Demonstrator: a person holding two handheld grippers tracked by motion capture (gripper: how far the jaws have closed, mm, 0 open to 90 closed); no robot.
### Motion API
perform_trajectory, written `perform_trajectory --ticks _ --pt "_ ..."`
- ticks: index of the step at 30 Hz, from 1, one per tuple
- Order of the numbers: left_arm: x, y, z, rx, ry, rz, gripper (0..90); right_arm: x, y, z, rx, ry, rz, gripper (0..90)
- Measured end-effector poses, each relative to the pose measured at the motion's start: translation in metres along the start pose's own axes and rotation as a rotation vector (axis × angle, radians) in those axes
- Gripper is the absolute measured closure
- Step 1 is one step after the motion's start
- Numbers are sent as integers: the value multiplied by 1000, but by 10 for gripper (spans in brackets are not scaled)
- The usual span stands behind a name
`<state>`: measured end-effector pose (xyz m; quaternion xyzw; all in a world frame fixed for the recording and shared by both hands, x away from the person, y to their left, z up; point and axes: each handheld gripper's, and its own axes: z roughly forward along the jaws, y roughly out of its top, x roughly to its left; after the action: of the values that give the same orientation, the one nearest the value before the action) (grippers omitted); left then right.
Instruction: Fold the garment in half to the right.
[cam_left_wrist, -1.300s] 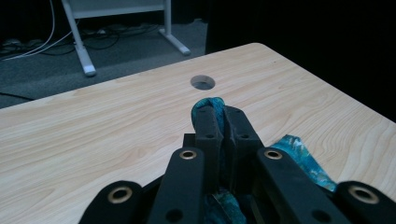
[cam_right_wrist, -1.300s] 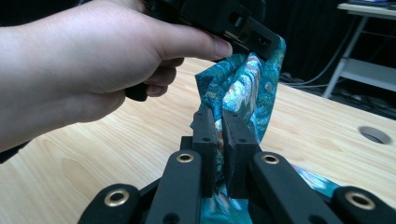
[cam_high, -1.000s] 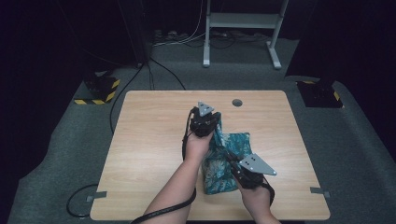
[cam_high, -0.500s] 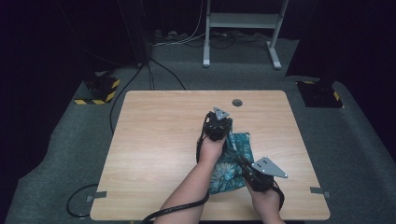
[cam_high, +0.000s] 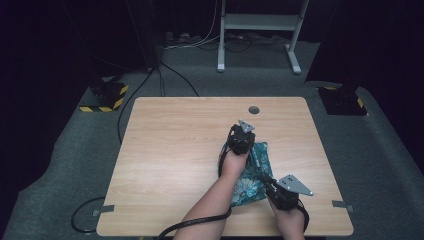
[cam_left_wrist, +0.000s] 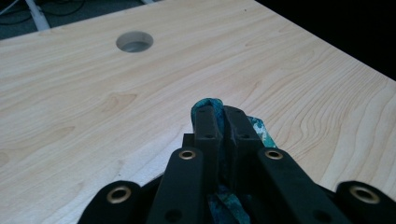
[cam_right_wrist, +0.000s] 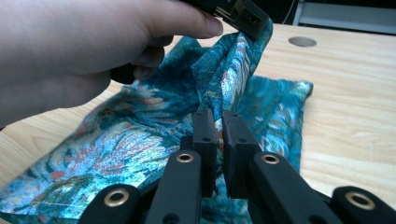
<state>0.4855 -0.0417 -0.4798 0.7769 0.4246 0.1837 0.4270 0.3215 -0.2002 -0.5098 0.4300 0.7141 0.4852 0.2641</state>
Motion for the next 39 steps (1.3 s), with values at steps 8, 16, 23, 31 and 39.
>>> perform_trajectory --ticks 8,16,23,31,39 --pt "-10 -4 18 45 -1 14 845 -8 -15 0 26 -11 7 854" --pt "-16 -8 27 65 -4 16 839 -16 -24 -2 52 -16 19 855" --pt "-19 -6 26 64 -10 25 820 -15 -28 0 70 -13 15 851" --pt "-18 -5 25 51 -2 1 744 -17 -26 -1 66 2 16 812" --pt "-20 -2 18 39 6 -7 557 -18 -21 -4 52 5 4 731"
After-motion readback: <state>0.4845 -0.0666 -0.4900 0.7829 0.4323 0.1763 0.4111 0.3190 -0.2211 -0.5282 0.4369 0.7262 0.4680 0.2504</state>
